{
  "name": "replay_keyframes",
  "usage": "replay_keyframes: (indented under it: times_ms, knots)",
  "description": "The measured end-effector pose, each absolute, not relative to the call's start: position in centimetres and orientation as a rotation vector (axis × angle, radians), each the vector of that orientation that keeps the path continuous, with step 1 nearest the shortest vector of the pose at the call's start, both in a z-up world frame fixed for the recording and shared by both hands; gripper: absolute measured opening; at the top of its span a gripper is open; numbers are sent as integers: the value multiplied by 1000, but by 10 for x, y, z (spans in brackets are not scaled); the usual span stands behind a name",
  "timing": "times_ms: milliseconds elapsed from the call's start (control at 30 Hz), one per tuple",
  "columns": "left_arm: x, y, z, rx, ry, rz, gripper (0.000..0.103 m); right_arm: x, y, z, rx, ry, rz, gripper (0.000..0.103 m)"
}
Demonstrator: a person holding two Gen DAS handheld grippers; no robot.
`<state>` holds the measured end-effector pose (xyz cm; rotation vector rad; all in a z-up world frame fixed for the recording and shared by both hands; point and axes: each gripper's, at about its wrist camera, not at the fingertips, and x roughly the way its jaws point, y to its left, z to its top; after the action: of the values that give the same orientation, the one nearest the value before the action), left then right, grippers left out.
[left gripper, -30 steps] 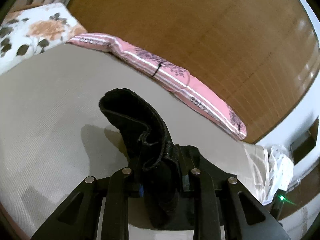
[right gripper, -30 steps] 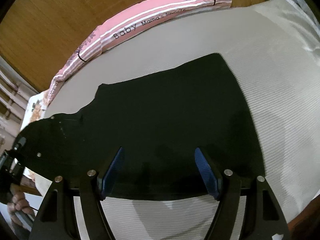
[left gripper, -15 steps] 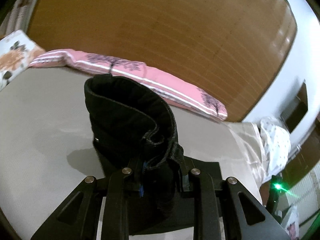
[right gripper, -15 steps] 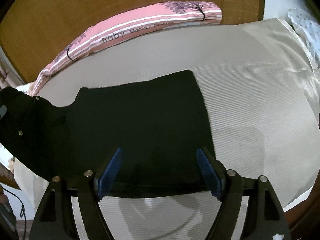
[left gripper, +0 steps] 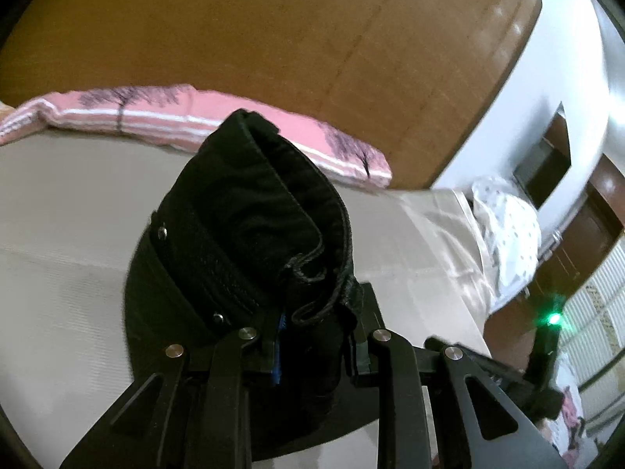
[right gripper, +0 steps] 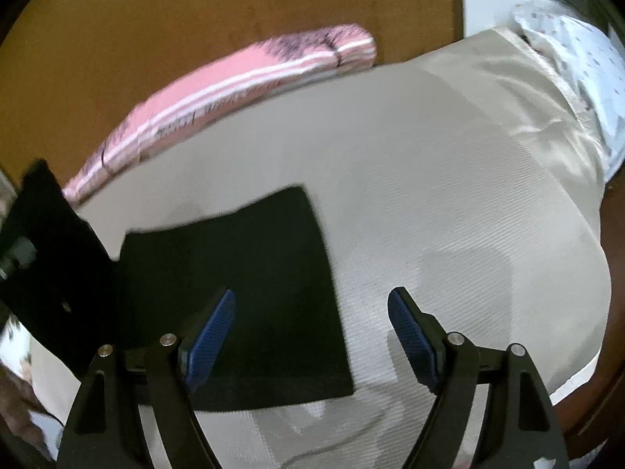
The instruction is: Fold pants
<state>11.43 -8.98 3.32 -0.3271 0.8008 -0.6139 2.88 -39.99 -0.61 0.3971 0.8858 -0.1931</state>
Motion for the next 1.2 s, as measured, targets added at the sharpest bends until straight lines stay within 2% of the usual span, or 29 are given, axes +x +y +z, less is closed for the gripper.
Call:
replay_keyframes:
  times_ms: [433, 767, 933, 967, 1133, 1200]
  knots:
    - [116, -181, 11, -247, 903, -736, 24, 14, -448, -3, 630, 818, -242, 79]
    - [104, -226, -38, -95, 990, -753, 24, 18, -453, -10, 678, 839, -224, 79]
    - [99, -233, -41, -61, 1008, -763, 32, 17, -454, -8, 674, 825, -228, 79]
    - [99, -234, -39, -56, 1007, -761, 38, 17, -453, -8, 671, 823, -230, 79]
    - [89, -227, -24, -51, 1008, -809, 48, 17, -452, -8, 680, 814, -199, 79]
    - [81, -218, -15, -68, 997, -843, 49, 17, -452, -9, 697, 815, -172, 79]
